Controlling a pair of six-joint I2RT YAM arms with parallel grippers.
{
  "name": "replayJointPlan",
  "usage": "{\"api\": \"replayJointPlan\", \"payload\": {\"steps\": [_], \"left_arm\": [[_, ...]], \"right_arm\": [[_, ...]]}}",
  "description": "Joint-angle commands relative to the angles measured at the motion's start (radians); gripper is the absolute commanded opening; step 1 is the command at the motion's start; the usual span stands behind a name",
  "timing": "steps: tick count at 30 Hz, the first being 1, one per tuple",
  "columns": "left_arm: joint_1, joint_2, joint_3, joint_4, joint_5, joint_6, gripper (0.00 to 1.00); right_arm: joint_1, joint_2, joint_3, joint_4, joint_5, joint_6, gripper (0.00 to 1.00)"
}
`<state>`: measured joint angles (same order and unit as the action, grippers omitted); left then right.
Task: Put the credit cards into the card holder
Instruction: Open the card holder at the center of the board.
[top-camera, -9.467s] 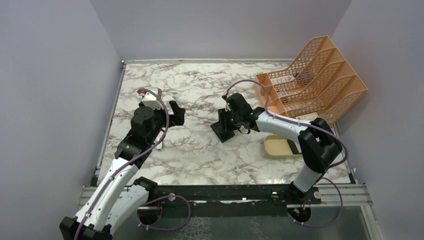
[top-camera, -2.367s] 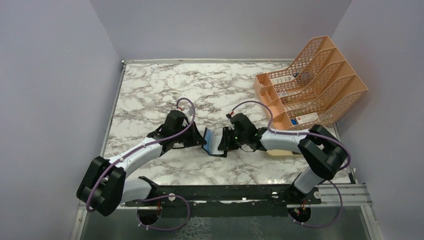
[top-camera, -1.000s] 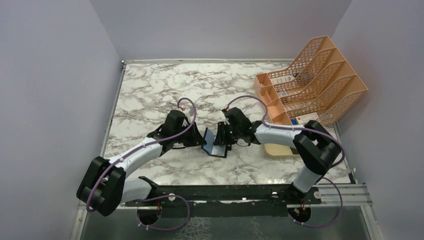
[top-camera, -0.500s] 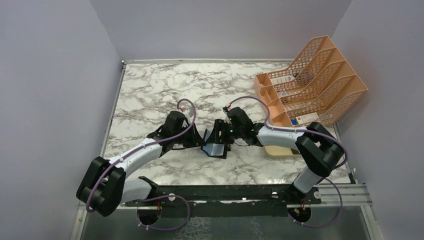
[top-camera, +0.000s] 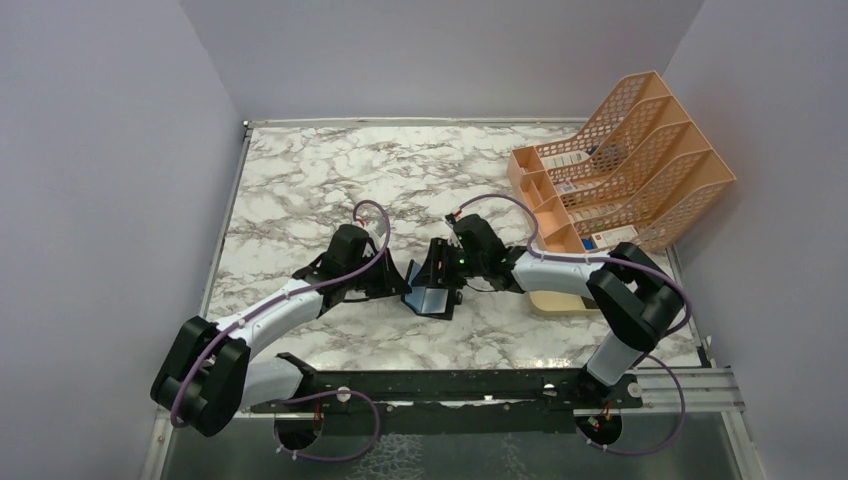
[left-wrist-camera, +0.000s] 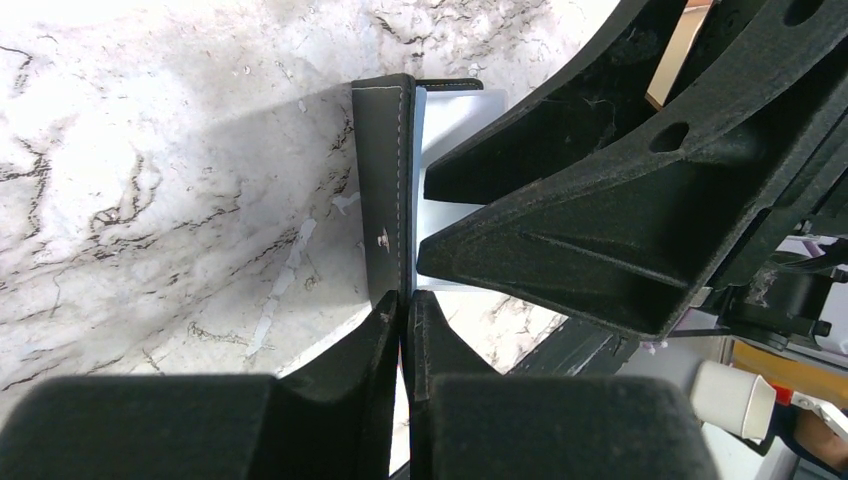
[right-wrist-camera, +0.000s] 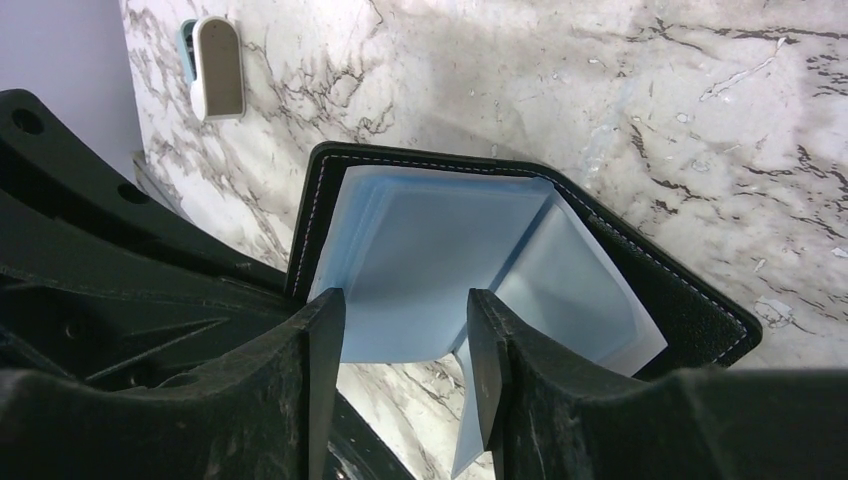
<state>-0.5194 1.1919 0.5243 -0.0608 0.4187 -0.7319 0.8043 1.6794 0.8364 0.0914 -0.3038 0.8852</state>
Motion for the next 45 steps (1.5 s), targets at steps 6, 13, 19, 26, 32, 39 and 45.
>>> {"api": "replayJointPlan", "payload": {"steps": [6,13,19,26,32,39,45], "left_arm": [[-0.004,-0.016,-0.014,0.028,0.002,-0.003,0.11],[-0.004,-0.011,-0.006,0.029,0.012,-0.004,0.23],[-0.004,-0.004,-0.013,0.056,0.031,-0.015,0.32],[-0.004,0.025,-0.012,0.11,0.07,-0.038,0.19],[-0.005,0.039,-0.025,0.136,0.083,-0.044,0.01],[-0.005,0.04,-0.028,0.119,0.066,-0.04,0.0],[-0.005,0.02,-0.016,0.084,0.035,-0.011,0.0]], "right_arm": [[0.005,0.044,0.006,0.019,0.024,-0.028,0.42],[0.005,0.059,0.013,0.018,0.024,-0.042,0.41],[0.006,0.069,0.006,-0.001,0.043,-0.08,0.34],[0.005,0.053,-0.02,-0.016,0.077,-0.113,0.27],[0.006,0.055,-0.061,0.007,0.089,-0.112,0.25],[0.006,0.024,-0.067,0.011,0.084,-0.115,0.23],[0.005,-0.048,-0.072,-0.005,0.059,-0.084,0.3]]}}
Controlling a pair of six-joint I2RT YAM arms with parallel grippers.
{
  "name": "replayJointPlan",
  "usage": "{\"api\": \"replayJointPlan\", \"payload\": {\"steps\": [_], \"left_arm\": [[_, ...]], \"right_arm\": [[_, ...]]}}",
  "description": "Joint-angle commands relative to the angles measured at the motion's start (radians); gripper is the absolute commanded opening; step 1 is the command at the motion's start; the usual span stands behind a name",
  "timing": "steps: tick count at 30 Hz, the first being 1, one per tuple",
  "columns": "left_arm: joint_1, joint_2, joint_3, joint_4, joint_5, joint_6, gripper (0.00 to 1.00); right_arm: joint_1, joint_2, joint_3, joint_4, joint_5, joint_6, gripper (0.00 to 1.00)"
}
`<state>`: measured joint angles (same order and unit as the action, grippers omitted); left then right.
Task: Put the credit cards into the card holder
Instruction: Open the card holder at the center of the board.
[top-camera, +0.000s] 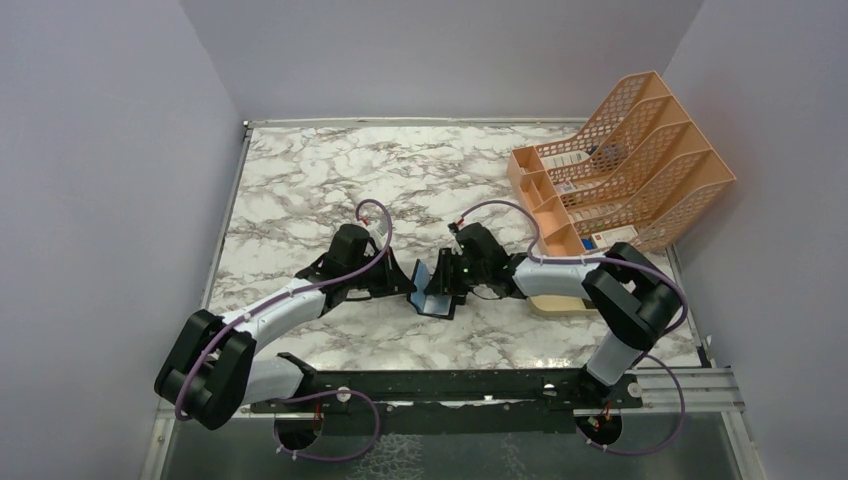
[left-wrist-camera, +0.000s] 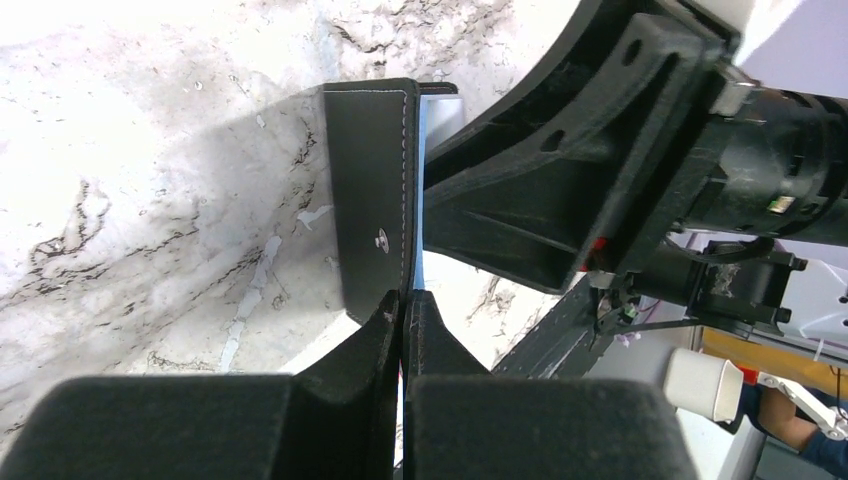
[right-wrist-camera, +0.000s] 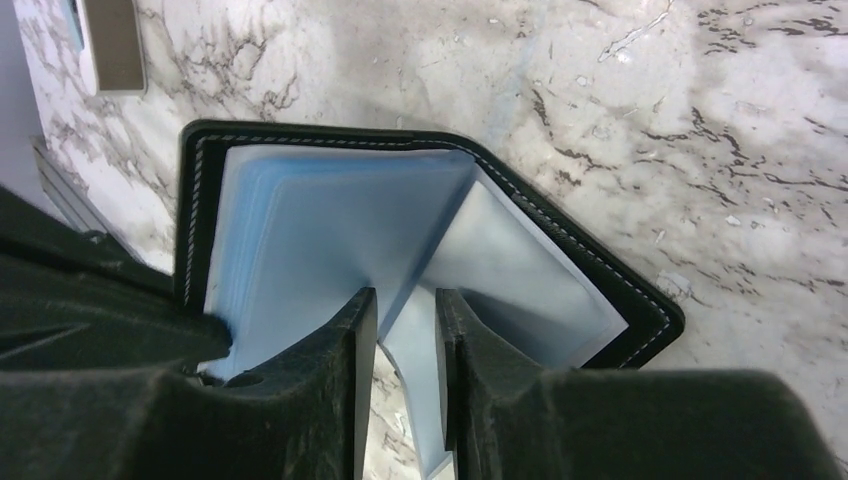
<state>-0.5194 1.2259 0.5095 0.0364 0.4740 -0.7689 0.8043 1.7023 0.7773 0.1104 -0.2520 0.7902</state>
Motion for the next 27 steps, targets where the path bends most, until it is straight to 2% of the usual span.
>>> {"api": "replayJointPlan", "payload": {"steps": [1,6,10,27], "left_arm": [[-0.005,-0.018,0.0,-0.012,-0.019,0.033,0.0],[-0.004,-0.036,0.008,-0.018,-0.021,0.044,0.0],[-0.004,-0.051,0.02,-0.037,-0.042,0.059,0.0],[-0.004,-0.068,0.0,-0.034,-0.046,0.054,0.0]], "right_arm": [[0.005,-0.089,-0.014,-0.026,0.007,0.019,0.32],[0.006,-0.171,-0.03,-0.006,0.0,0.092,0.48],[0.006,-0.191,-0.01,-0.012,0.025,0.116,0.53],[0.005,-0.074,0.044,-0.002,0.021,0.146,0.5]]}}
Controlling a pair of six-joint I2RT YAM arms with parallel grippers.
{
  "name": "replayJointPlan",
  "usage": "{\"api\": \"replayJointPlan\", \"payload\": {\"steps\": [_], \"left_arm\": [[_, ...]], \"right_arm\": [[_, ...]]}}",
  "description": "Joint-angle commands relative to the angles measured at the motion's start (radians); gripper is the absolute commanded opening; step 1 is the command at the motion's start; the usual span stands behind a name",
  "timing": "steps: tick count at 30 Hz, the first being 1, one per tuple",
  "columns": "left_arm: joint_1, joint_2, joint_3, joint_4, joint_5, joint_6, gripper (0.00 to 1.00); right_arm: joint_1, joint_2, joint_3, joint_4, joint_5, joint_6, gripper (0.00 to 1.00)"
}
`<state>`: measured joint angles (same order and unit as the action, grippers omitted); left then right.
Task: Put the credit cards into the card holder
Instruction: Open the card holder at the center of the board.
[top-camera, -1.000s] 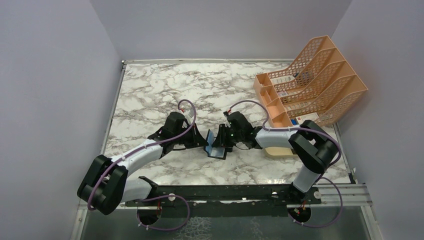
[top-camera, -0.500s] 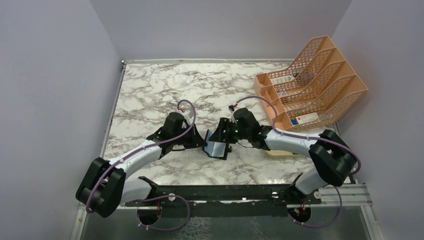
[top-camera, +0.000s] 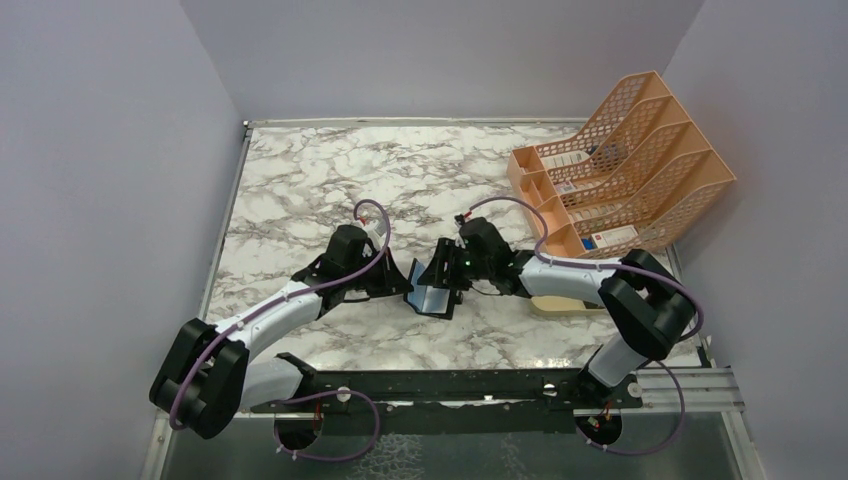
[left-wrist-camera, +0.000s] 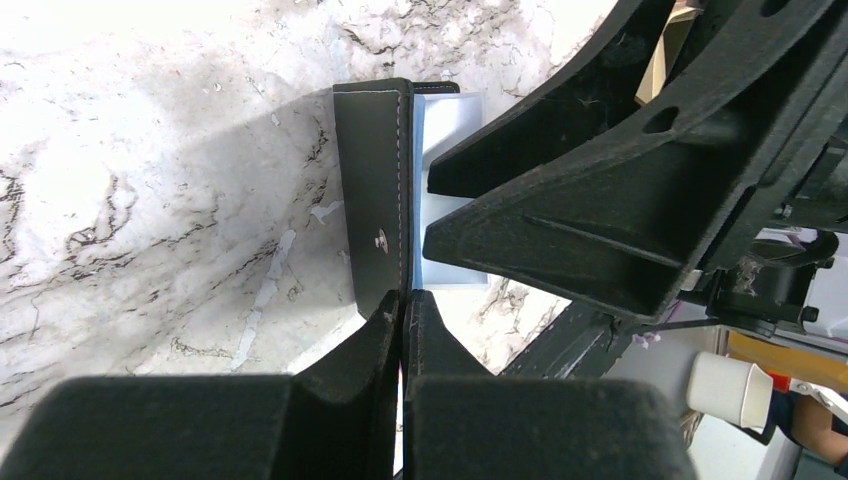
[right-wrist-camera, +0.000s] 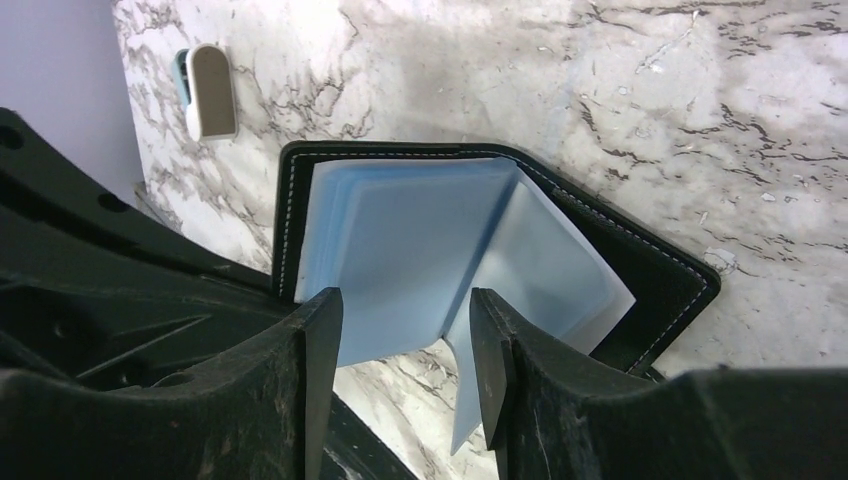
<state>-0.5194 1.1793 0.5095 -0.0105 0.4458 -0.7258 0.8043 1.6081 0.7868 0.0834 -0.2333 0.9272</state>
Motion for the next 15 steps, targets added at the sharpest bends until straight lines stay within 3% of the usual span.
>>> {"api": "replayJointPlan", "payload": {"steps": [1,15], "left_arm": [[-0.004,-0.02,0.0,0.015,-0.016,0.011,0.0],[-0.004,-0.018,-0.002,0.012,-0.022,0.019,0.0]], "right_arm": [[0.006,0.025,0.038,0.025,-0.002,0.005,0.49],[0.006,0.013,0.055,0.018,-0.001,0.015,0.51]]}}
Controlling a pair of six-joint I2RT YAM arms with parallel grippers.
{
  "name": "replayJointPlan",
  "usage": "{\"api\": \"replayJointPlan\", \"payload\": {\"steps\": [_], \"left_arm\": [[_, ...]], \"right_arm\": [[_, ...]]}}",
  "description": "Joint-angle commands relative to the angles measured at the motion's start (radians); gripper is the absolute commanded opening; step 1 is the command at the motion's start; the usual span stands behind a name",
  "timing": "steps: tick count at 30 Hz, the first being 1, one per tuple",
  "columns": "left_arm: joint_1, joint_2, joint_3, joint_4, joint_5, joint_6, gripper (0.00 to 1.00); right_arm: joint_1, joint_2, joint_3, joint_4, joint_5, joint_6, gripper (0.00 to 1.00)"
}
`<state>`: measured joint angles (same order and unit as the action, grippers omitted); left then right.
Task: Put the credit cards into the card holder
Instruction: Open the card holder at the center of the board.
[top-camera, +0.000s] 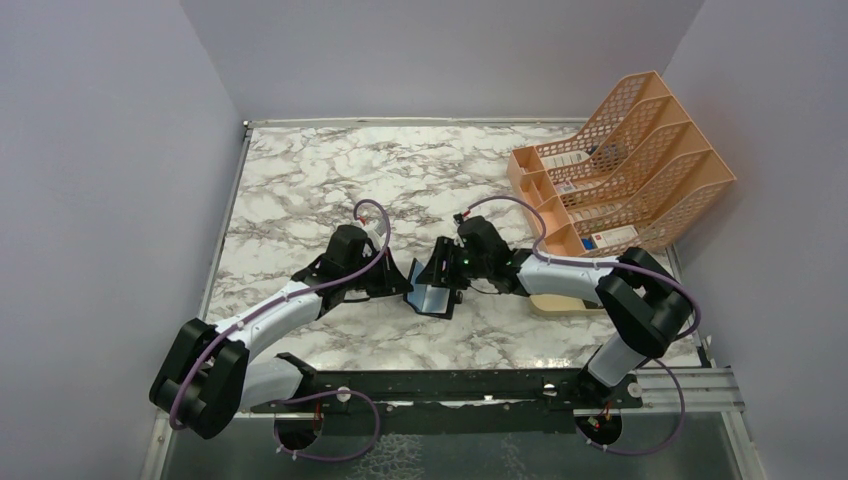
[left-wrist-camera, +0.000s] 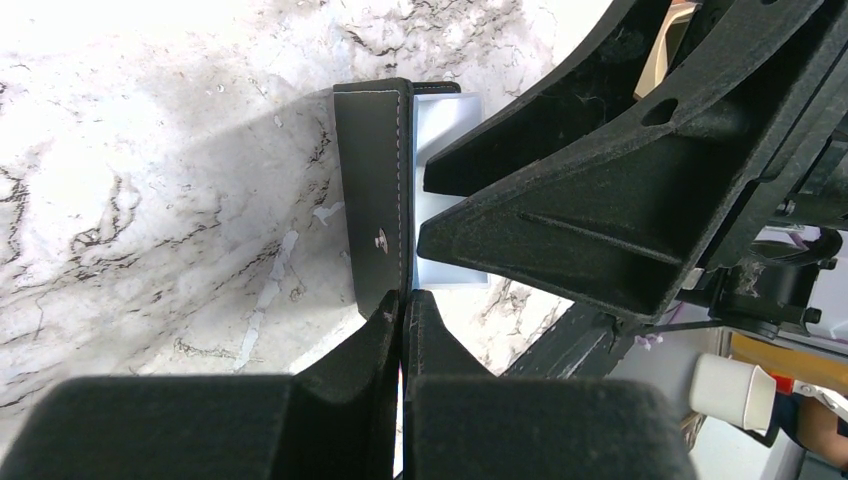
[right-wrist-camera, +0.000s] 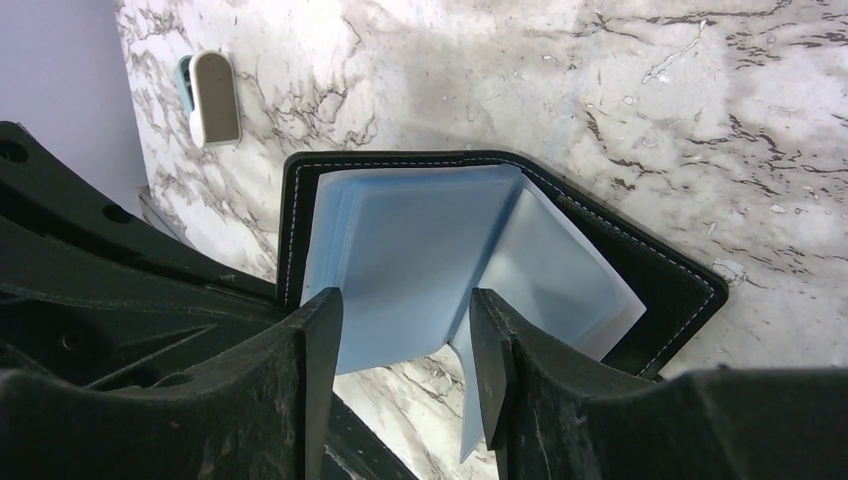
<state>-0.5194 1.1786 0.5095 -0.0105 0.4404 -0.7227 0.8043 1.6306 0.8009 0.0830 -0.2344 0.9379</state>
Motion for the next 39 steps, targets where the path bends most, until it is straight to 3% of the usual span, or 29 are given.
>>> {"api": "replayJointPlan", "payload": {"steps": [1,24,39], "left_arm": [[-0.004,-0.018,-0.003,0.012,-0.017,0.016,0.0],[-0.005,-0.028,-0.013,0.005,-0.04,0.021,0.0],[-0.004,-0.01,-0.006,-0.021,-0.079,0.031,0.0]], "right_arm": [[0.006,-0.003,0.046,0.017,0.001,0.004,0.51],[0.006,0.043,0.041,0.037,-0.014,0.004,0.43],[0.006,-0.053,0.126,-0.2,0.135,-0.116,0.59]]}}
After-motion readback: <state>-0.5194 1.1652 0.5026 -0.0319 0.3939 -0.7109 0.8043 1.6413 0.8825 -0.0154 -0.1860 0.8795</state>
